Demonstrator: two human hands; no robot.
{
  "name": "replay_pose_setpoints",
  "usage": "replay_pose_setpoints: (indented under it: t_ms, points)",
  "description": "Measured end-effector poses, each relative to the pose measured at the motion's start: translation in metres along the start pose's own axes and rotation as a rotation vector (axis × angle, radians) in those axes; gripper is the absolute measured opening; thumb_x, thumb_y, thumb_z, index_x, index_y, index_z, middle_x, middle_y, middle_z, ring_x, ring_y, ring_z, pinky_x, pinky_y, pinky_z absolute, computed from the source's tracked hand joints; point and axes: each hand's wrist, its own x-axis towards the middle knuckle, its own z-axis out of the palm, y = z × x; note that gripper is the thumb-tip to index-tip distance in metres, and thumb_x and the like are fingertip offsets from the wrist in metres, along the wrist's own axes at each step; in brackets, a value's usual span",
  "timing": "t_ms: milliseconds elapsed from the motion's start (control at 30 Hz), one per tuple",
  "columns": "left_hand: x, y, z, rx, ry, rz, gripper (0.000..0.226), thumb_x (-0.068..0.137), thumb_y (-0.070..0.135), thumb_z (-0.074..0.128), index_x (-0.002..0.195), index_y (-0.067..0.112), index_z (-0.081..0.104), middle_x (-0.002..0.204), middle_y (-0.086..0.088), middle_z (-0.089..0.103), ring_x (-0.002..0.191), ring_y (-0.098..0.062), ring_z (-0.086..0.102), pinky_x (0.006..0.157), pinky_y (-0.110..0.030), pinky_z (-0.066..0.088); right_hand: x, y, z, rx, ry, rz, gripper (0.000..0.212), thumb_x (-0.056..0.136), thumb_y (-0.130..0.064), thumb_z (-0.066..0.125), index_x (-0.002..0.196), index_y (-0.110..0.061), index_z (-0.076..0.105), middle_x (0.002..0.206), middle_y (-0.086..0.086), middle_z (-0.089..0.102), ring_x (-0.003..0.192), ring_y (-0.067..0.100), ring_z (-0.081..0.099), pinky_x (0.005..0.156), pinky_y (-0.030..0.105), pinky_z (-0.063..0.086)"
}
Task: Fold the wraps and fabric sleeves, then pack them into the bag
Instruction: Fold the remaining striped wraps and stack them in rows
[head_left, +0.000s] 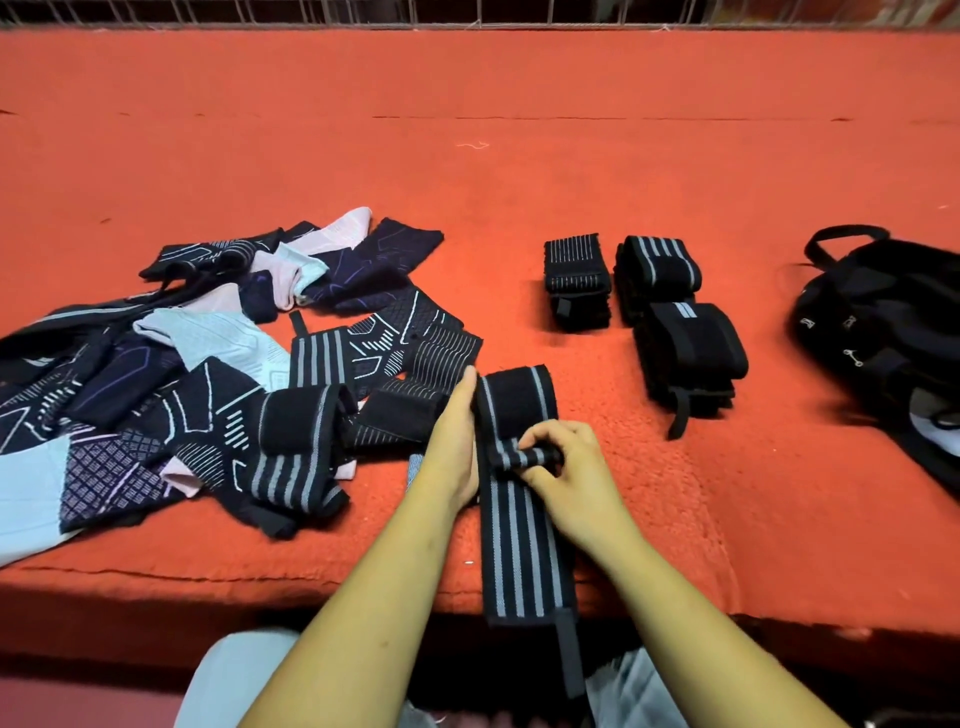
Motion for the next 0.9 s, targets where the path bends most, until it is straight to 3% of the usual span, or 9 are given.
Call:
replay_pose_setpoints:
  t_ms: [133, 300, 433, 500, 600, 667, 767, 900]
  points:
    - [-0.004, -0.001, -0.004, 0.042, -0.004, 0.065, 0.024, 0.094, 0.030, 0.062, 0.101, 0.009, 0.070, 0.109, -0.021, 0.068, 0.097, -0.032, 0.067, 0.097, -0.050, 0.051, -0.008, -0.003, 0.015, -0.097, -0.036, -0.018, 0.030, 0.083, -0.008, 0.060, 0.104, -0.027, 0.053, 0.107, -0.001, 0.043, 0.107, 0.012, 0.045, 0.102, 0.028, 0.035]
    - [-0.007, -0.005, -0.010, 0.224, 0.009, 0.228, 0.043, 0.089, 0.040, 0.065, 0.115, 0.006, 0.062, 0.117, -0.020, 0.068, 0.114, -0.037, 0.064, 0.103, -0.056, 0.047, -0.008, -0.009, 0.018, -0.081, -0.051, -0.007, 0.030, 0.083, -0.015, 0.067, 0.102, -0.024, 0.045, 0.105, -0.002, 0.042, 0.101, 0.013, 0.043, 0.091, 0.025, 0.034]
    - [-0.012, -0.008, -0.006, 0.346, -0.015, 0.313, 0.037, 0.095, 0.044, 0.059, 0.120, 0.016, 0.061, 0.120, -0.008, 0.070, 0.117, -0.027, 0.063, 0.107, -0.054, 0.044, 0.000, -0.017, 0.005, 0.198, 0.160, 0.091, 0.032, 0.093, -0.021, 0.064, 0.114, -0.017, 0.040, 0.102, -0.001, 0.051, 0.089, 0.006, 0.052, 0.080, 0.020, 0.039]
    - [-0.016, -0.009, -0.003, 0.416, -0.047, 0.339, 0.034, 0.100, 0.040, 0.053, 0.124, 0.017, 0.059, 0.124, -0.005, 0.069, 0.120, -0.023, 0.062, 0.108, -0.047, 0.044, 0.011, -0.024, -0.001, 0.335, 0.264, 0.158, 0.040, 0.099, -0.024, 0.055, 0.133, -0.017, 0.035, 0.102, -0.003, 0.053, 0.089, 0.003, 0.055, 0.084, 0.018, 0.042]
    - [-0.020, -0.009, 0.001, 0.519, -0.086, 0.372, 0.031, 0.101, 0.042, 0.046, 0.124, 0.025, 0.057, 0.123, 0.005, 0.068, 0.117, -0.010, 0.062, 0.104, -0.034, 0.045, 0.023, -0.028, 0.000, 0.282, 0.227, 0.131, 0.040, 0.099, -0.020, 0.053, 0.137, -0.013, 0.041, 0.107, -0.003, 0.060, 0.099, 0.013, 0.058, 0.097, 0.034, 0.046]
    - [-0.022, -0.008, 0.002, 0.523, -0.079, 0.365, 0.033, 0.098, 0.046, 0.047, 0.122, 0.026, 0.058, 0.119, 0.008, 0.069, 0.113, -0.007, 0.063, 0.103, -0.033, 0.045, 0.026, -0.028, -0.001, 0.277, 0.226, 0.090, 0.033, 0.094, -0.009, 0.061, 0.125, -0.011, 0.051, 0.110, 0.004, 0.066, 0.099, 0.017, 0.063, 0.097, 0.041, 0.049]
    - [-0.027, -0.011, -0.001, 0.534, -0.099, 0.312, 0.046, 0.090, 0.050, 0.054, 0.117, 0.013, 0.060, 0.112, 0.003, 0.071, 0.106, -0.010, 0.064, 0.102, -0.036, 0.046, 0.036, -0.034, -0.018, 0.399, 0.340, 0.055, 0.027, 0.090, -0.004, 0.064, 0.111, -0.016, 0.054, 0.104, 0.010, 0.069, 0.096, 0.022, 0.068, 0.093, 0.049, 0.053]
    - [-0.032, -0.014, 0.006, 0.395, -0.147, 0.114, 0.037, 0.103, 0.035, 0.050, 0.126, 0.009, 0.063, 0.123, -0.012, 0.069, 0.120, -0.026, 0.062, 0.108, -0.045, 0.044, 0.040, -0.050, -0.045, 0.532, 0.289, -0.086, 0.035, 0.086, -0.011, 0.061, 0.118, -0.022, 0.052, 0.114, 0.010, 0.066, 0.106, 0.018, 0.064, 0.100, 0.040, 0.050]
